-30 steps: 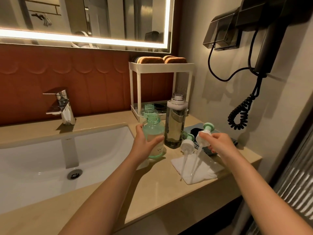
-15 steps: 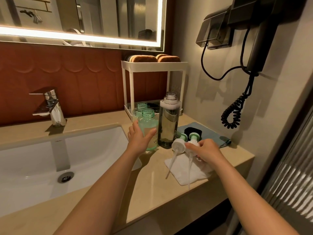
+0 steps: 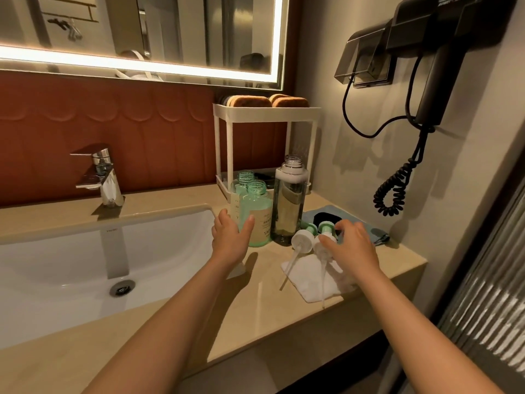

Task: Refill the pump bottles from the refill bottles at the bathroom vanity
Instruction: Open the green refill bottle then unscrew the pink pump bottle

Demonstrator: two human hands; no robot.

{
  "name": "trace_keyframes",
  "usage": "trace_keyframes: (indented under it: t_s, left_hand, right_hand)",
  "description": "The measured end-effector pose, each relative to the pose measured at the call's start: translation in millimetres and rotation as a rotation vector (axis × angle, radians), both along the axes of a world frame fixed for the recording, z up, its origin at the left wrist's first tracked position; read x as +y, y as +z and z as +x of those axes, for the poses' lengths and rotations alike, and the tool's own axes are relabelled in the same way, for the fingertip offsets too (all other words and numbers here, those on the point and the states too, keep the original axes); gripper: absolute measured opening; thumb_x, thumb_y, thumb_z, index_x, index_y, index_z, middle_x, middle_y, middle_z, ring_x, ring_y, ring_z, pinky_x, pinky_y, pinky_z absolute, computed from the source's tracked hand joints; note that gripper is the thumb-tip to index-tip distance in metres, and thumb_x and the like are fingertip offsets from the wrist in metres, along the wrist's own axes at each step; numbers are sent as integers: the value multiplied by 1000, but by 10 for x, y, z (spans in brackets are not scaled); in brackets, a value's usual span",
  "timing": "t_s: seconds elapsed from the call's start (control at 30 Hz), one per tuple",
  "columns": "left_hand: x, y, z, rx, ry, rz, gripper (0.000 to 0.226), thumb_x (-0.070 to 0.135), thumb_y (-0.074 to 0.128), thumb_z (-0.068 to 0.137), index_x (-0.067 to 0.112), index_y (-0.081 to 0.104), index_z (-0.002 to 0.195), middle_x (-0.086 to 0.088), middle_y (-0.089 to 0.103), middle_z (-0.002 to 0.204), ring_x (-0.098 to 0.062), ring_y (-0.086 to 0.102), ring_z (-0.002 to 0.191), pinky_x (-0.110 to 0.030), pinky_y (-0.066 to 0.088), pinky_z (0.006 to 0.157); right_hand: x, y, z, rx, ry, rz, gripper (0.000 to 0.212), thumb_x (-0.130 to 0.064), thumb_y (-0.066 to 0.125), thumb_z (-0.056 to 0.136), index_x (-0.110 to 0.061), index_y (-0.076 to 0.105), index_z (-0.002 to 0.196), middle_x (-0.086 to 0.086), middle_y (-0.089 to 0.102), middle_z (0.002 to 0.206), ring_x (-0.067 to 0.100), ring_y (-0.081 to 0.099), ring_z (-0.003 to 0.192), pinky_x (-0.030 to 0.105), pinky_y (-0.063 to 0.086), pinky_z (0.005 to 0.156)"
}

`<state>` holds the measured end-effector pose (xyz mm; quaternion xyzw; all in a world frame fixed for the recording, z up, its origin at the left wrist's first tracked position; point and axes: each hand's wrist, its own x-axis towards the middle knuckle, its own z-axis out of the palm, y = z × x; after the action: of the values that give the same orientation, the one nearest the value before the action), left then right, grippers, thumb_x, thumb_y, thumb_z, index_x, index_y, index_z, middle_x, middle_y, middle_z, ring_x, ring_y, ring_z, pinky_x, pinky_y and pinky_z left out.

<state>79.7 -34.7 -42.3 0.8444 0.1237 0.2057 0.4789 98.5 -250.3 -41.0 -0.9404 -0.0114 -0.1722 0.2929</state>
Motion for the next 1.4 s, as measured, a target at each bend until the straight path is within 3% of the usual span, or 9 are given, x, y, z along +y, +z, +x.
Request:
trace_keyframes:
  t_s: [0.17, 0.3, 0.53, 0.63, 0.83, 0.97, 1.1, 1.3, 1.4]
  left_hand:
    - [153, 120, -426, -13, -124, 168, 46, 33, 48, 95, 11, 37, 134, -8, 42, 138, -21, 41, 124, -34, 37, 100]
    - [446, 227, -877, 89, -279, 276, 27, 29, 48, 95, 11, 56, 114, -8, 61, 116, -19, 57, 99, -36, 48, 90]
    - [962, 350, -1672, 266, -382, 395, 28, 30, 45, 97, 13, 53, 118, -4, 58, 116, -15, 58, 99, -25, 49, 85]
    - [1316, 343, -2054, 306, -263, 393, 29, 32, 45, 97, 15, 53, 119, -4, 59, 114, -15, 59, 98, -28, 51, 86]
    - [2122, 323, -2869, 345, -49, 351, 26, 33, 47, 95, 18, 54, 114, 3, 57, 105, -12, 60, 94, -28, 51, 84]
    - [2565, 318, -3242, 324, 79, 317, 21, 32, 49, 95, 19, 56, 110, 1, 61, 108, -12, 60, 93, -30, 51, 85]
    - [2971, 318, -3560, 279, 223, 274, 28, 27, 52, 94, 14, 55, 118, 0, 58, 114, -15, 55, 103, -29, 47, 90]
    - [3626, 357, -3728, 119, 455, 103, 41, 25, 60, 90, 14, 46, 127, 0, 51, 124, -14, 49, 111, -18, 41, 72]
    - [3874, 427, -3665, 39, 524, 36, 56, 26, 63, 88, 14, 37, 136, -4, 44, 138, -19, 44, 123, -27, 41, 87]
  right_hand:
    - [251, 194, -268, -186, 257, -19, 20, -28, 58, 89, -14, 62, 103, -2, 52, 97, 16, 52, 89, 26, 35, 70]
    - [608, 338, -535, -116, 502, -40, 11, -26, 59, 89, -18, 64, 95, -6, 60, 87, 3, 51, 73, 19, 41, 62]
    - [1314, 340, -982, 29, 770, -54, 14, -29, 58, 90, -23, 63, 101, -10, 60, 90, 6, 55, 80, 18, 47, 66]
    - [1718, 297, -1180, 55, 874, -92, 14, -30, 57, 90, -24, 63, 101, -8, 61, 92, 7, 58, 81, 22, 50, 70]
    - [2675, 205, -1618, 121, 1094, -89, 11, -30, 56, 91, -25, 62, 98, -11, 60, 90, 5, 57, 82, 16, 48, 68]
    - [3223, 160, -1877, 147, 1205, -92, 12, -29, 54, 92, -23, 62, 99, -10, 59, 93, 5, 57, 83, 16, 49, 72]
    - [3804, 183, -2110, 162, 1288, -103, 15, -27, 55, 92, -19, 63, 101, -7, 59, 93, 3, 55, 78, 14, 46, 67]
    - [4765, 428, -2269, 119, 1209, -89, 32, -35, 58, 89, -9, 63, 106, 8, 66, 103, 19, 62, 87, 35, 54, 78]
    - [5170, 648, -2288, 26, 1125, -4, 42, -40, 60, 87, -6, 60, 112, 11, 64, 110, 24, 60, 97, 38, 51, 82]
